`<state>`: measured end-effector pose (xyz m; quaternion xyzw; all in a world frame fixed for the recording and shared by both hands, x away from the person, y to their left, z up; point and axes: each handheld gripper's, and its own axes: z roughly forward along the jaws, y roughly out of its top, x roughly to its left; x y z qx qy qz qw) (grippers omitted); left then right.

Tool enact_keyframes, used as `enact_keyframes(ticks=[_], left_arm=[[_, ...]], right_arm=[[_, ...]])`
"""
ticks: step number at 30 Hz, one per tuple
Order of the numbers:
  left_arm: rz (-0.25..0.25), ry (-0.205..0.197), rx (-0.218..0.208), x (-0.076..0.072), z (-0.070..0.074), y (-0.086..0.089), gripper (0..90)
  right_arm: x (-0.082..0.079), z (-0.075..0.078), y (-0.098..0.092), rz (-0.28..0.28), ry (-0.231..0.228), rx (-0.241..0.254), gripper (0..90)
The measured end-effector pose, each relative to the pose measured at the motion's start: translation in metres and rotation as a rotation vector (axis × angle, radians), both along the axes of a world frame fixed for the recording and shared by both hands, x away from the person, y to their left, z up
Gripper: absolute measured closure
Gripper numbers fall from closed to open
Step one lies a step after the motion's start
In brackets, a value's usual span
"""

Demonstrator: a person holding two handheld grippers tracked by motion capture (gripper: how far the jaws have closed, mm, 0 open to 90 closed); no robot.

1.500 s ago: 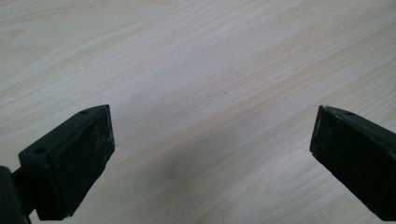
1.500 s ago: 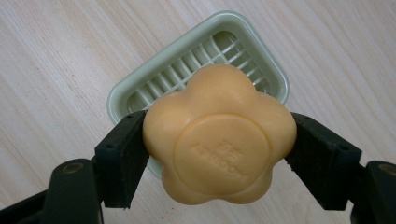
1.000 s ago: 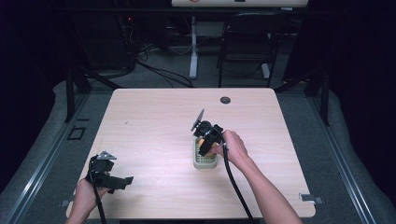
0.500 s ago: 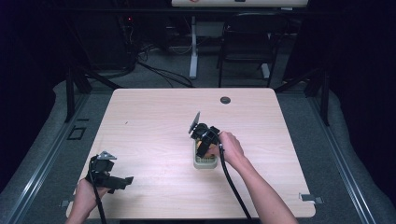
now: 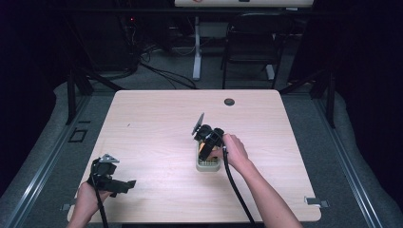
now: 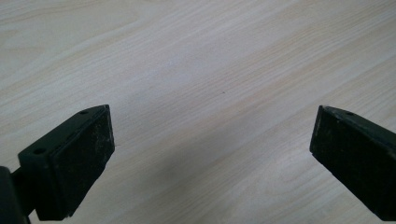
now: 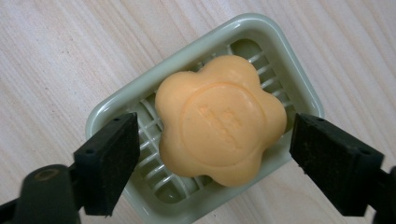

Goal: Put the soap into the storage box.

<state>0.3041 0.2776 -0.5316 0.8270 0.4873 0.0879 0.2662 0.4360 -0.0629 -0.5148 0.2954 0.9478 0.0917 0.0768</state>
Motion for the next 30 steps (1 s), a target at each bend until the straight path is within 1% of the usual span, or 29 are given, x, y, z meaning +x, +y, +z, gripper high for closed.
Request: enact_keyframes(ticks=[1,4,5,8,11,13,15,16,17,19,20,21,23,24,30], left_arm=[[0.0,0.0,0.0,0.0,0.0,0.0,0.0],[-0.002,0.002,0.0,0.0,0.0,0.0,0.0],[-0.002,0.002,0.0,0.0,0.0,0.0,0.0],[-0.002,0.001,-0.002,0.0,0.0,0.0,0.0],[-0.004,-0.001,0.0,0.0,0.001,-0.001,0.0],[-0.004,0.0,0.0,0.0,0.001,-0.001,0.0],[-0.003,0.001,-0.001,0.0,0.001,-0.001,0.0],[-0.002,-0.001,-0.002,0.0,0.0,-0.001,0.0],[-0.005,0.002,-0.002,0.0,0.0,-0.001,0.0],[-0.007,0.003,-0.002,0.0,0.0,-0.001,0.0],[-0.007,0.005,-0.002,0.0,0.0,-0.001,0.0],[-0.008,0.006,-0.002,0.001,0.0,-0.001,0.0],[-0.006,0.004,-0.001,0.001,-0.001,-0.002,0.0],[-0.007,0.005,-0.001,0.001,-0.001,-0.002,0.0],[-0.012,0.009,0.002,0.001,-0.001,-0.002,0.0]], right_arm=[[0.0,0.002,-0.001,-0.003,0.009,0.003,14.5],[-0.001,0.006,-0.007,-0.006,0.014,0.041,12.7],[-0.002,0.009,-0.009,-0.014,0.022,0.057,11.8],[-0.006,0.016,-0.015,-0.013,0.015,0.106,7.2],[-0.01,0.024,-0.02,-0.01,0.006,0.14,4.3],[-0.013,0.029,-0.023,-0.005,0.004,0.148,3.0],[-0.016,0.034,-0.027,-0.009,-0.003,0.166,2.4],[-0.018,0.035,-0.028,-0.016,-0.012,0.184,1.1],[-0.019,0.038,-0.031,-0.006,-0.011,0.182,0.3],[-0.023,0.043,-0.035,-0.008,-0.02,0.191,0.0],[-0.026,0.046,-0.038,-0.007,-0.027,0.206,0.0],[-0.028,0.048,-0.041,-0.007,-0.029,0.211,0.0],[-0.032,0.052,-0.045,-0.005,-0.042,0.214,0.0],[-0.035,0.054,-0.048,-0.007,-0.049,0.223,0.0],[-0.048,0.061,-0.066,-0.018,-0.074,0.233,0.0]])
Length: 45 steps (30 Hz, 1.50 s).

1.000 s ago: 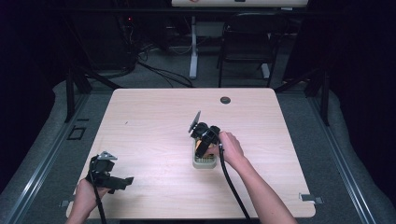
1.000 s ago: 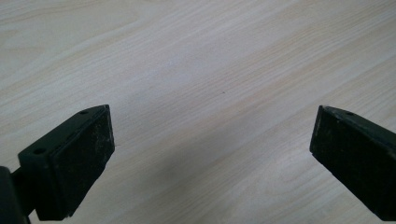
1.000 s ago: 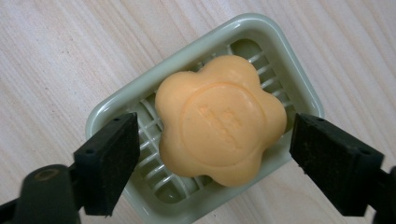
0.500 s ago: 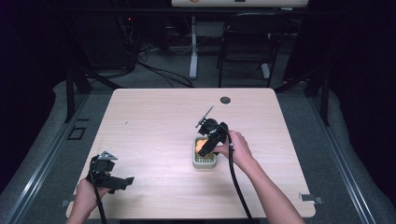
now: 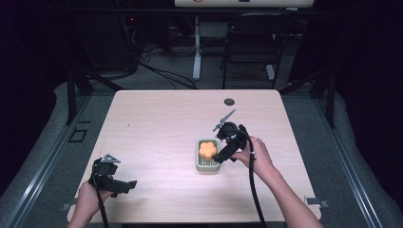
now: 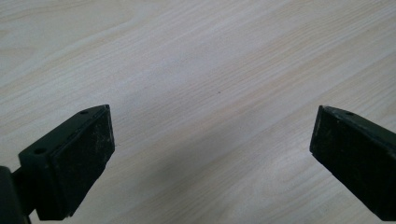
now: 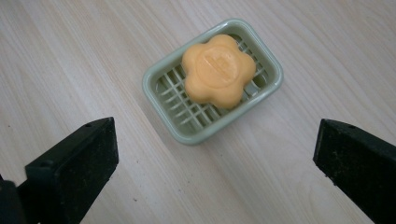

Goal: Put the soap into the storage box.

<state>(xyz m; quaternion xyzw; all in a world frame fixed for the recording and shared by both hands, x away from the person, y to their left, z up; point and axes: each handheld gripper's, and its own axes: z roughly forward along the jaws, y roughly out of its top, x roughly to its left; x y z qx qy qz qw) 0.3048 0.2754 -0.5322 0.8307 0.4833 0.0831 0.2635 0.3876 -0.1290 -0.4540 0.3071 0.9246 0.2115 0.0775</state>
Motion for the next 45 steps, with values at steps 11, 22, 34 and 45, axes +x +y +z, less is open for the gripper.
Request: enact_keyframes(ticks=[11,22,34,45], left_arm=[[-0.005,0.004,0.005,0.001,-0.001,-0.001,0.0],[-0.016,0.008,0.009,0.0,-0.002,-0.002,0.0],[-0.029,0.028,0.019,0.002,-0.006,-0.003,0.0],[-0.06,0.047,0.015,0.003,-0.008,-0.006,0.0]], right_arm=[[-0.023,0.0,-0.044,-0.051,-0.024,0.003,0.0],[-0.044,-0.011,-0.093,-0.132,-0.047,0.01,0.0],[-0.07,-0.042,-0.144,-0.234,-0.047,-0.015,0.0],[-0.079,-0.072,-0.167,-0.315,0.05,-0.038,0.0]])
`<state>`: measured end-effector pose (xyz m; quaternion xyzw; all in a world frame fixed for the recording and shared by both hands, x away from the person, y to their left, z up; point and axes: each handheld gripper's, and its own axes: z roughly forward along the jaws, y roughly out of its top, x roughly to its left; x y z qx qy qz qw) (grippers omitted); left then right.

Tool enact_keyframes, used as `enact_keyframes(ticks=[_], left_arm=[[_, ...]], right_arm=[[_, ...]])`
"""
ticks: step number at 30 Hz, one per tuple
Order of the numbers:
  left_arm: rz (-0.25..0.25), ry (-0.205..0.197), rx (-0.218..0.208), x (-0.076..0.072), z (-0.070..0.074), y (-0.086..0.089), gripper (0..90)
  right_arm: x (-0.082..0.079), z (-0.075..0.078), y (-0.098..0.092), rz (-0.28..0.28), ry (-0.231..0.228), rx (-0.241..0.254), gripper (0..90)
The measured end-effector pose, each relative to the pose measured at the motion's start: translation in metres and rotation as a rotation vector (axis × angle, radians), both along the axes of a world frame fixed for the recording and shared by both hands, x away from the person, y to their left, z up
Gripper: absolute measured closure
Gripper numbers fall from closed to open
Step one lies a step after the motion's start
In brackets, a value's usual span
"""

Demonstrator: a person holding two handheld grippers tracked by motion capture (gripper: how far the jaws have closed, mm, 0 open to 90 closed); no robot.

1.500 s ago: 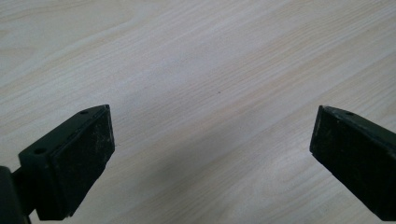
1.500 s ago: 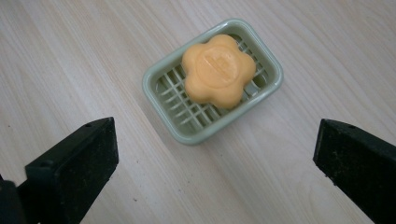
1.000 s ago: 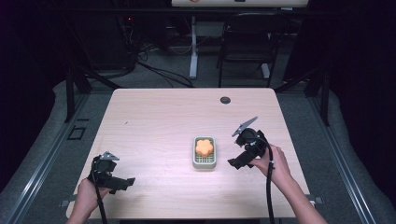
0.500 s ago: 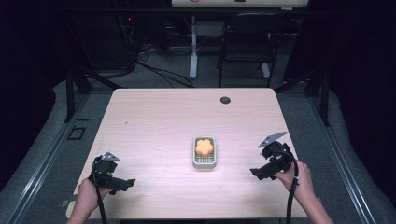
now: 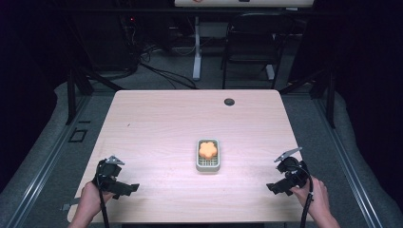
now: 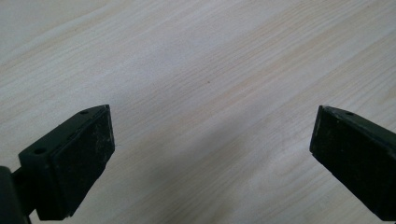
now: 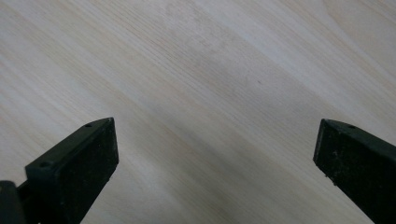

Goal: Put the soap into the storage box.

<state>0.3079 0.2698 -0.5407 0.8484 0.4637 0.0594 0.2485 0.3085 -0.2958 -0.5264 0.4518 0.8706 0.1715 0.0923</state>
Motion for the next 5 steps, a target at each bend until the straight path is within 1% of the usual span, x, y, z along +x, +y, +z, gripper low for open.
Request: enact_keyframes(ticks=[1,2,4,5], left_arm=[[-0.004,0.001,0.003,0.0003,-0.0001,0.0002,0.0],[-0.01,0.003,0.007,0.0007,-0.0004,0.0006,0.0],[-0.008,0.004,0.012,0.0014,-0.0021,0.0003,0.0],[-0.008,0.006,0.01,0.0017,-0.0027,0.0005,0.0]], right_arm=[[0.0008,-0.0007,-0.0001,0.005,-0.001,-0.013,0.0],[0.0014,-0.0001,-0.0004,0.011,0.0,-0.037,0.0],[0.0022,-0.0018,0.0002,0.01,-0.003,-0.045,0.0],[0.0028,-0.0018,0.0006,0.012,0.01,-0.063,0.0]])
